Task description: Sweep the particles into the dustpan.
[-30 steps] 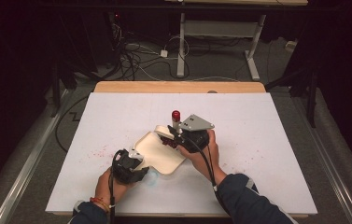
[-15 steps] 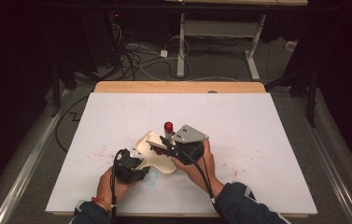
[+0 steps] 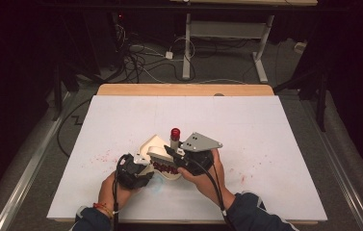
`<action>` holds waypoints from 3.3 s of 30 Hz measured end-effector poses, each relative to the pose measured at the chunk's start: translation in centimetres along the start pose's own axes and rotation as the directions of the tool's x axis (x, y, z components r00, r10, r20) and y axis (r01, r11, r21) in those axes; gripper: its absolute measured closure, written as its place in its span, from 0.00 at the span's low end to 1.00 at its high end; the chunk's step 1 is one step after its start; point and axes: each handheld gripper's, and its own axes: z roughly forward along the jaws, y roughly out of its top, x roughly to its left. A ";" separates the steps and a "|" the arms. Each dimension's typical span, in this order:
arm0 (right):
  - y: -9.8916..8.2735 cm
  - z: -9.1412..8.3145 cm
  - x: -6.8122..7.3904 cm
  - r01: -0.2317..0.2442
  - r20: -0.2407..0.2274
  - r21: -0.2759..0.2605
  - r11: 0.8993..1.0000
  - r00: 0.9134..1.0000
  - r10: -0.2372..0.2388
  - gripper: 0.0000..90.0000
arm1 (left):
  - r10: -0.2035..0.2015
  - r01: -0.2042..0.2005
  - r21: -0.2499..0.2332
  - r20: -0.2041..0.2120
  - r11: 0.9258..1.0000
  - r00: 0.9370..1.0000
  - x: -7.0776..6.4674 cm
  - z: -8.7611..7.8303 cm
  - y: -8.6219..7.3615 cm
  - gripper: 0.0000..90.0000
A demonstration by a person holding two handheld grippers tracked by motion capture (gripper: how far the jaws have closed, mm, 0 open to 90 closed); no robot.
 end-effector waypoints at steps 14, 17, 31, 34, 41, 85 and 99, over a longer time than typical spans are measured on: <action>0.9 -2.8 -2.4 -0.029 0.025 -0.091 0.995 0.999 0.032 0.78 | 0.026 -0.026 0.009 0.013 1.000 1.000 -0.1 -0.1 -0.3 0.70; 1.0 -3.7 -3.6 -0.037 0.038 -0.097 0.995 0.998 0.041 0.78 | 0.029 -0.029 0.008 0.014 1.000 0.999 -0.1 -0.1 -0.4 0.70; -1.6 -4.6 -9.2 -0.061 0.225 -0.037 0.997 0.972 0.068 0.78 | 0.028 -0.029 0.018 0.058 0.999 0.998 -0.2 -0.5 -0.3 0.70; -2.2 -3.4 -8.7 -0.026 0.246 0.001 1.000 0.969 0.025 0.78 | 0.031 -0.032 0.013 0.059 0.999 0.998 -0.4 -0.5 -0.2 0.70; -2.2 -2.5 -5.8 0.024 0.182 0.026 0.999 0.983 -0.028 0.78 | 0.032 -0.033 0.015 0.060 0.999 0.998 -0.4 -0.3 -0.2 0.70; -0.3 2.6 -6.9 0.031 0.179 -0.013 0.999 0.983 -0.029 0.78 | -0.021 0.018 0.036 0.077 0.999 0.997 2.8 -0.5 -0.3 0.70; -0.1 -1.0 -4.4 0.019 -0.040 -0.040 0.999 0.999 -0.020 0.78 | -0.021 0.018 0.046 0.062 0.999 0.998 3.0 -0.4 -0.3 0.70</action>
